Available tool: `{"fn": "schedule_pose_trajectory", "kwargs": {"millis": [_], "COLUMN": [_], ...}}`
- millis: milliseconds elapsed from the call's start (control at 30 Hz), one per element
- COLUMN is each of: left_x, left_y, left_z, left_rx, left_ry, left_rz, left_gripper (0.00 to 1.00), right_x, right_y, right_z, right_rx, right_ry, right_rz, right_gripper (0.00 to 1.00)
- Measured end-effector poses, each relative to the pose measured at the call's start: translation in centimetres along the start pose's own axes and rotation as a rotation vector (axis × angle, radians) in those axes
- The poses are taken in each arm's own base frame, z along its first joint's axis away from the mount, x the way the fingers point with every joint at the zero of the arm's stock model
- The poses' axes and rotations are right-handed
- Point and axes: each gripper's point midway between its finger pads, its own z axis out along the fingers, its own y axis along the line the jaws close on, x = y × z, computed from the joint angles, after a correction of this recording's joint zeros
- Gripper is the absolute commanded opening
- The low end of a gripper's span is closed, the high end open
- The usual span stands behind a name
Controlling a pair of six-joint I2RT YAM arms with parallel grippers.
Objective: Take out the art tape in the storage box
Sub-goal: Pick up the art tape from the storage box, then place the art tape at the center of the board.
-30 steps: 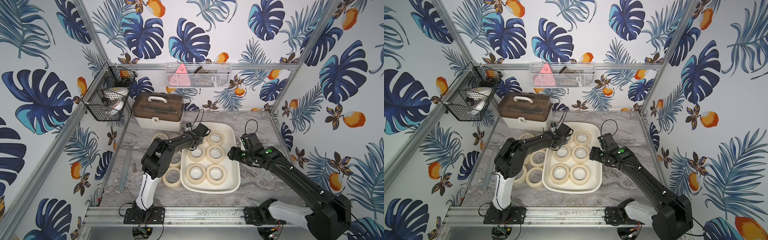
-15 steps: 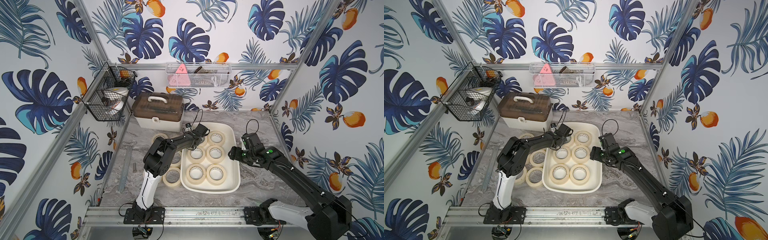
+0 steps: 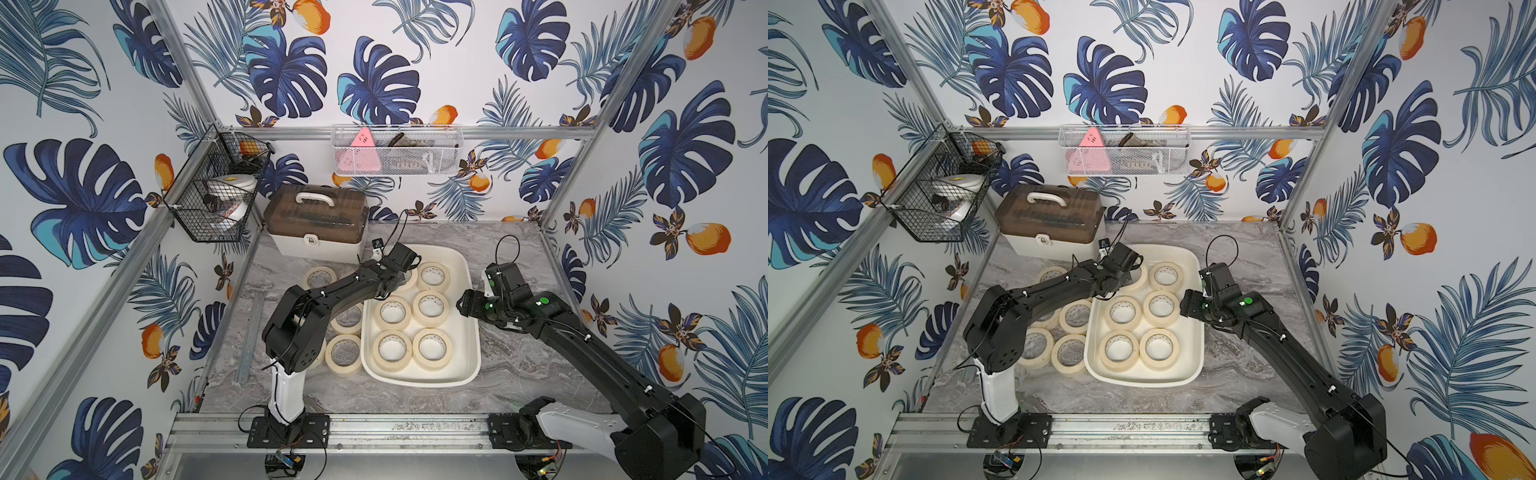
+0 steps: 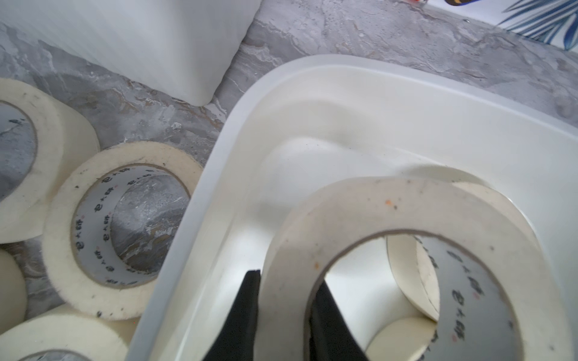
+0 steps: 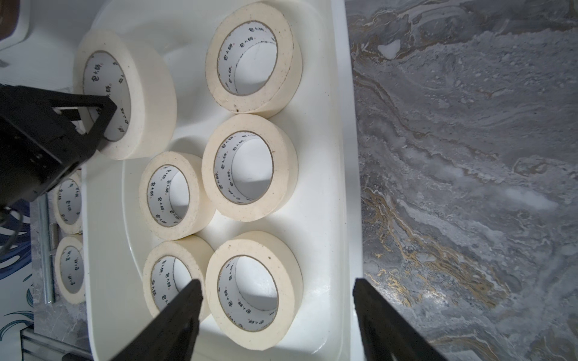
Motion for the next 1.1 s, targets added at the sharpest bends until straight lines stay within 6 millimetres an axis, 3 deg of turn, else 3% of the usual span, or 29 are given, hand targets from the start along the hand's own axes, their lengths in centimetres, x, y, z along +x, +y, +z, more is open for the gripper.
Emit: {"fn": "schedule_pose_trajectory", "kwargs": {"millis": [233,533,833,1100], "left_x": [1.0,4.2,6.7,7.2], "left_y": [-4.5,-7.3,-8.7,-9.4], "left_z": [-5.3,-9.1,-11.0,-11.8], "left_rx": [0.134,0.245,0.272,0.280], "left_ry": [-0.020,0.057,0.118,0.127], "left_rz": [0.226,0.407,0.478,0.483], "left_gripper": [0.00,0.00,0.01,0.01], "right_x": [-1.6,-2.2,-1.8,-1.1], "right_y": [1.2,2.8,3.6,2.9], "right_z": [-1.5,-2.5,-1.4,1.4], "right_rx": [-0.030,-0.096,-0.126,-0.076], "right_ry": [-0.042,-0.045,0.007,0.071], "right_rz": [-0.012,-0.051,-0.099,-0.128], "right_gripper": [0.75,0.73,0.70,0.64]}}
